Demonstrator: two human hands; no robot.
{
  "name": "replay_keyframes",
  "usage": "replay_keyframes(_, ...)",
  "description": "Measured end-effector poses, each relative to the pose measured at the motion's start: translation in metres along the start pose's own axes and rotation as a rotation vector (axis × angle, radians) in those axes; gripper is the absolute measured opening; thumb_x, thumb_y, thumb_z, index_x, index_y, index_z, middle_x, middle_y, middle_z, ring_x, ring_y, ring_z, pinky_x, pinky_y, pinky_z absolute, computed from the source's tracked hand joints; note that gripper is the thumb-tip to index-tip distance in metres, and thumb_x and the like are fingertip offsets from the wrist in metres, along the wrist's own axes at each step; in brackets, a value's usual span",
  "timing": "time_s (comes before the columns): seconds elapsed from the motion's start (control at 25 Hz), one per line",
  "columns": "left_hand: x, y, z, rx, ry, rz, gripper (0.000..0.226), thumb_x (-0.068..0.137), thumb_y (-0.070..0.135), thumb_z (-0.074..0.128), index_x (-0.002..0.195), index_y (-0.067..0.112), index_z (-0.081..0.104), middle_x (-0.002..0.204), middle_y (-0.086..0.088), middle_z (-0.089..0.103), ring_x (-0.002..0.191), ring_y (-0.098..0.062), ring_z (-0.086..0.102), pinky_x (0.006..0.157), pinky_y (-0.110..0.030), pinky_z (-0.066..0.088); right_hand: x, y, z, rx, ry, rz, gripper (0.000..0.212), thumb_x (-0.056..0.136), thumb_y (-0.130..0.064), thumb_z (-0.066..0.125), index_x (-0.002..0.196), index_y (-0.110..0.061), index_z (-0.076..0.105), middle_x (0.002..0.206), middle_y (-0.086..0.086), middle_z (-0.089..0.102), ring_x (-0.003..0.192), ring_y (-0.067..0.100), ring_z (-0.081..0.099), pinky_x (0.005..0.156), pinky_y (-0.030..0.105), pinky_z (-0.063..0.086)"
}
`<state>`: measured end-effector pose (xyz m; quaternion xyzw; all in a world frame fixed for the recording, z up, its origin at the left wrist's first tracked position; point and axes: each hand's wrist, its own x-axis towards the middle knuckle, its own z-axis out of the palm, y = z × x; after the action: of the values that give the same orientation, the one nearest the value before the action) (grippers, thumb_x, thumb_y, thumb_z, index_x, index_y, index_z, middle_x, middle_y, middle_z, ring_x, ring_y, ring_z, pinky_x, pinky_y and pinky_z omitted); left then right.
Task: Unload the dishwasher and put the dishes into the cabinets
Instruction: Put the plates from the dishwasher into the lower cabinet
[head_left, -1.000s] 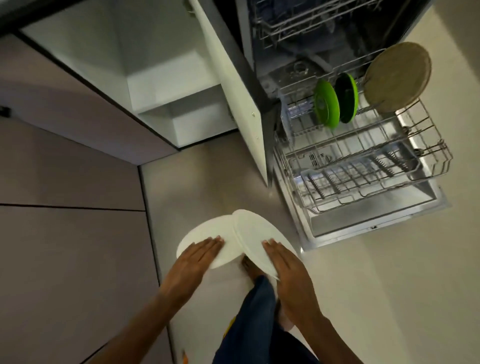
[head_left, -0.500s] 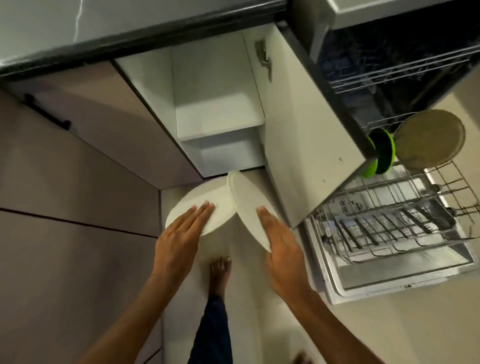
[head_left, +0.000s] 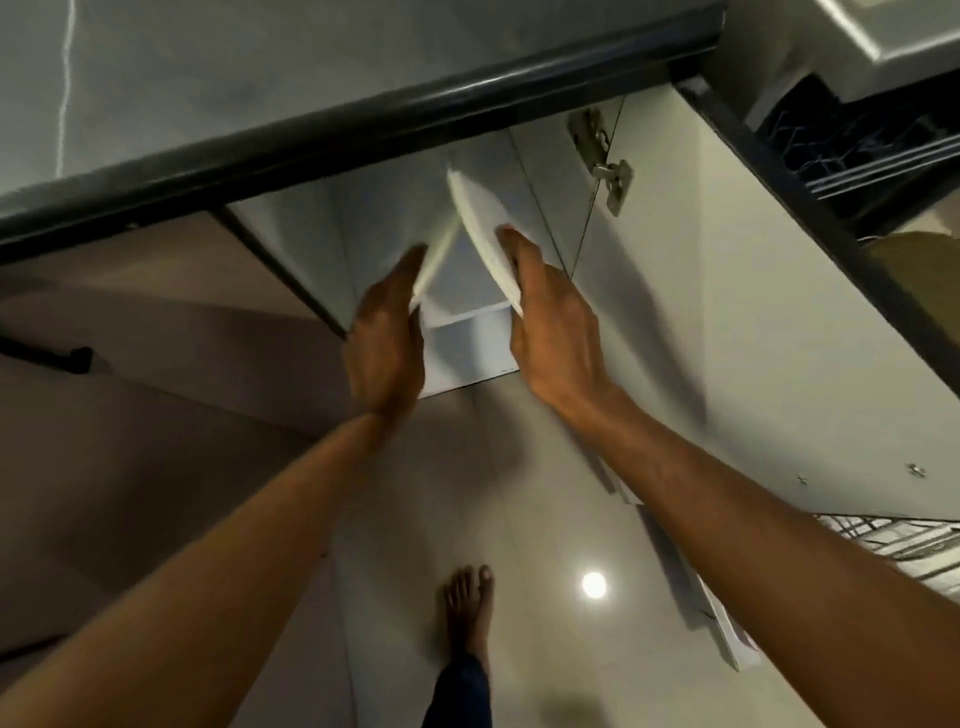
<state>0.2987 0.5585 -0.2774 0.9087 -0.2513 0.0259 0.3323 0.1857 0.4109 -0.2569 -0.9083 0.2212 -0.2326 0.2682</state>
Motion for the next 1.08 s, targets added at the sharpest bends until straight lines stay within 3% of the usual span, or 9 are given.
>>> replay_keyframes(0.08, 0.044, -0.02, 0.011, 0.132, 0.01, 0.075, 0.066, 0.1, 0.001, 0.055, 0.154, 0.037, 0.045, 0.143, -0.009, 0.059, 0.129, -0.034, 0.058, 0.101, -0.053, 0.054, 0.033, 0.013, 0.026, -0.044, 0.015, -0.058, 0.074, 0.085, 0.011, 0.069, 0.151, -0.013, 0.046, 0.1, 0.014, 0.068, 0.083, 0.028, 0.065, 0.06, 0.036, 0.052)
replay_keyframes(0.16, 0.077, -0.039, 0.022, 0.367, -0.02, 0.157, 0.066, 0.096, 0.001, 0.063, 0.153, 0.031, 0.049, 0.14, -0.013, 0.061, 0.13, -0.038, 0.055, 0.095, -0.056, 0.055, 0.06, 0.033, 0.053, -0.107, -0.01, -0.056, 0.074, 0.082, 0.016, 0.068, 0.15, -0.009, 0.05, 0.094, 0.015, 0.068, 0.079, 0.029, 0.065, 0.056, 0.039, 0.055)
replay_keyframes(0.4, 0.099, -0.075, 0.057, 0.575, -0.177, 0.375, 0.062, 0.085, 0.006, 0.073, 0.141, 0.028, 0.057, 0.137, -0.006, 0.057, 0.122, -0.035, 0.055, 0.085, -0.049, 0.055, 0.089, 0.08, 0.106, -0.335, -0.132, -0.151, 0.075, 0.077, 0.017, 0.068, 0.144, -0.013, 0.055, 0.126, 0.016, 0.068, 0.106, 0.041, 0.068, 0.077, 0.052, 0.061)
replay_keyframes(0.48, 0.099, -0.085, 0.066, 0.618, -0.232, 0.397, 0.058, 0.083, 0.016, 0.078, 0.137, 0.022, 0.058, 0.137, -0.006, 0.056, 0.123, -0.034, 0.053, 0.086, -0.048, 0.054, 0.091, 0.09, 0.116, -0.379, -0.252, -0.199, 0.074, 0.082, 0.007, 0.072, 0.149, -0.017, 0.05, 0.152, 0.014, 0.054, 0.133, 0.041, 0.056, 0.102, 0.058, 0.051)
replay_keyframes(0.56, 0.097, -0.099, 0.078, 0.606, -0.191, 0.398, 0.057, 0.084, 0.035, 0.081, 0.135, 0.02, 0.059, 0.136, -0.006, 0.055, 0.121, -0.034, 0.053, 0.085, -0.048, 0.055, 0.09, 0.102, 0.132, -0.374, -0.301, -0.211, 0.076, 0.088, -0.009, 0.075, 0.156, -0.021, 0.043, 0.163, 0.012, 0.042, 0.147, 0.039, 0.044, 0.114, 0.06, 0.04)
replay_keyframes(0.68, 0.103, -0.119, 0.105, 0.549, -0.095, 0.418, 0.059, 0.085, 0.057, 0.073, 0.127, 0.018, 0.063, 0.132, -0.004, 0.056, 0.116, -0.033, 0.054, 0.084, -0.045, 0.055, 0.095, 0.127, 0.156, -0.382, -0.255, -0.292, 0.074, 0.092, -0.026, 0.074, 0.158, -0.026, 0.04, 0.166, 0.008, 0.039, 0.15, 0.036, 0.039, 0.117, 0.059, 0.037)
replay_keyframes(0.88, 0.156, -0.135, 0.164, 0.425, 0.161, 0.266, 0.055, 0.082, 0.06, 0.066, 0.12, 0.022, 0.067, 0.124, -0.007, 0.068, 0.115, -0.034, 0.06, 0.092, -0.04, 0.049, 0.138, 0.15, 0.205, -0.319, -0.102, -0.325, 0.073, 0.096, -0.059, 0.05, 0.162, -0.029, 0.035, 0.169, 0.009, 0.032, 0.154, 0.036, 0.032, 0.12, 0.058, 0.03)
replay_keyframes(1.0, 0.186, -0.133, 0.181, 0.565, 0.123, 0.28, 0.066, 0.089, 0.057, 0.039, 0.128, 0.012, 0.065, 0.124, -0.018, 0.067, 0.115, -0.042, 0.06, 0.095, -0.049, 0.053, 0.172, 0.146, 0.22, -0.381, -0.166, -0.323, 0.079, 0.097, -0.066, 0.043, 0.165, -0.031, 0.026, 0.172, 0.015, 0.021, 0.158, 0.041, 0.02, 0.124, 0.066, 0.017)
replay_keyframes(1.08, 0.2, -0.132, 0.188, 0.48, 0.139, 0.241, 0.057, 0.092, 0.049, 0.046, 0.123, 0.006, 0.066, 0.12, -0.022, 0.068, 0.111, -0.044, 0.062, 0.095, -0.051, 0.053, 0.182, 0.147, 0.223, -0.408, -0.125, -0.287, 0.081, 0.094, -0.067, 0.045, 0.164, -0.03, 0.029, 0.171, 0.018, 0.02, 0.156, 0.046, 0.019, 0.124, 0.069, 0.015)
